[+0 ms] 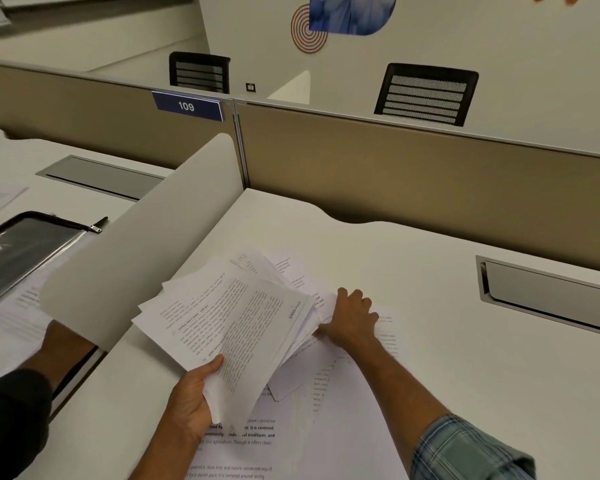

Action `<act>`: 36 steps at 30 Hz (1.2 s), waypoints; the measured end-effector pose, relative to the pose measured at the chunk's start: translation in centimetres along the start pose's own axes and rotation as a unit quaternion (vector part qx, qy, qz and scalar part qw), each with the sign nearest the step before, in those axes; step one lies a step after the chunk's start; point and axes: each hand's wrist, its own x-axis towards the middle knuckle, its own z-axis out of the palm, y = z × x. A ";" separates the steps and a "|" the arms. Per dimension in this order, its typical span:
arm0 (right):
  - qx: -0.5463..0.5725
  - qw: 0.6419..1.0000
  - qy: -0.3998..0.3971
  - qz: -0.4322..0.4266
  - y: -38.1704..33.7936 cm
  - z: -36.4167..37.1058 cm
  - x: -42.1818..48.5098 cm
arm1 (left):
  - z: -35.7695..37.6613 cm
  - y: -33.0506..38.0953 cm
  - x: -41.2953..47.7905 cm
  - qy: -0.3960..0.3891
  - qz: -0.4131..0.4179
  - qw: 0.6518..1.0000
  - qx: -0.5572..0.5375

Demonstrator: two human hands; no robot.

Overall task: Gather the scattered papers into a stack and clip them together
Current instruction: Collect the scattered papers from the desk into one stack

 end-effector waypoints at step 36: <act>0.605 0.793 -0.067 -0.013 8.7 -2.6 -10.5 | 4.5 -3.7 -4.8 -0.085 -0.030 0.992 0.087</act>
